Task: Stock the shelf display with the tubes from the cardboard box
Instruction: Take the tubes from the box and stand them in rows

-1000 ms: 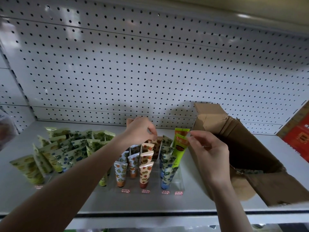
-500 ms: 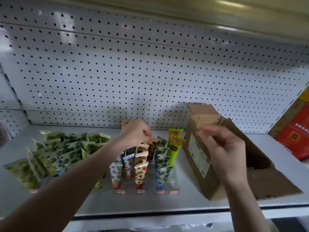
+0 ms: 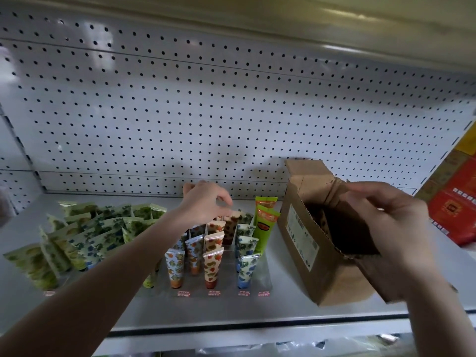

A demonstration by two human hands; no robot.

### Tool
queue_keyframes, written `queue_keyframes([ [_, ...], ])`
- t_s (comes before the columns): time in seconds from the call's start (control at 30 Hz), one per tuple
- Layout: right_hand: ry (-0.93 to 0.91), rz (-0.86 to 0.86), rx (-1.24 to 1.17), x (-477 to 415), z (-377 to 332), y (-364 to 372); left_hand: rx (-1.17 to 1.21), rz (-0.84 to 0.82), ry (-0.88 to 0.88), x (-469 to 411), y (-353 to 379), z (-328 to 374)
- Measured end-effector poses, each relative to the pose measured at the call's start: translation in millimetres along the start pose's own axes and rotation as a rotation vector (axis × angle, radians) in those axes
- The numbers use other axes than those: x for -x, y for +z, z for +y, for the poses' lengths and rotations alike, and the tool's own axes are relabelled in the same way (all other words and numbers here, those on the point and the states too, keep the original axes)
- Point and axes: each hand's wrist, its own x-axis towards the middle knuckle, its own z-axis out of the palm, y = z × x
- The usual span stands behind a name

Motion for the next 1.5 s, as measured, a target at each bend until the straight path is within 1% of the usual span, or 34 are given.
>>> queue_keyframes([
  [0.13, -0.018, -0.094, 0.242, -29.6, 0.8, -27.5, 0.100, 0.071, 0.030, 1.5, -8.5, 11.2],
  [0.33, 0.045, -0.272, 0.300, -49.8, 23.4, -41.6, 0.311, 0.129, 0.145, 7.0, -12.3, 48.7],
  [0.47, 0.063, -0.365, 0.388, -62.2, 32.9, -42.3, 0.392, 0.185, 0.218, 8.4, -5.6, 76.3],
  [0.57, 0.103, -0.456, 0.506, -78.2, 43.7, -36.7, 0.417, 0.196, 0.245, 6.5, 5.9, 96.8],
  [0.7, 0.125, -0.600, 0.695, -101.6, 63.6, -24.3, 0.463, 0.188, 0.239, 1.6, 23.4, 115.9],
  [0.83, 0.181, -0.726, 0.905, -117.7, 79.6, -4.3, 0.438, 0.190, 0.219, -1.2, 36.2, 126.9],
  [0.9, 0.171, -0.775, 1.039, -123.0, 89.7, 5.3, 0.419, 0.210, 0.206, -2.8, 41.8, 130.1],
  [1.0, 0.163, -0.824, 1.160, -129.6, 106.6, 15.4, 0.377, 0.238, 0.184, -4.5, 47.1, 133.6],
  [1.13, 0.177, -0.876, 1.162, -135.6, 122.5, 27.1, 0.332, 0.231, 0.143, -5.1, 48.3, 133.1],
  [1.37, 0.236, -0.897, 1.131, -139.1, 145.0, 39.1, 0.318, 0.267, 0.090, -1.0, 41.2, 128.1],
  [1.43, 0.222, -0.915, 1.131, -138.6, 141.1, 39.0, 0.301, 0.265, 0.077, -0.8, 39.6, 126.8],
  [1.5, 0.163, -0.925, 1.140, -139.9, 132.6, 36.2, 0.285, 0.263, 0.073, -0.5, 38.5, 126.7],
])
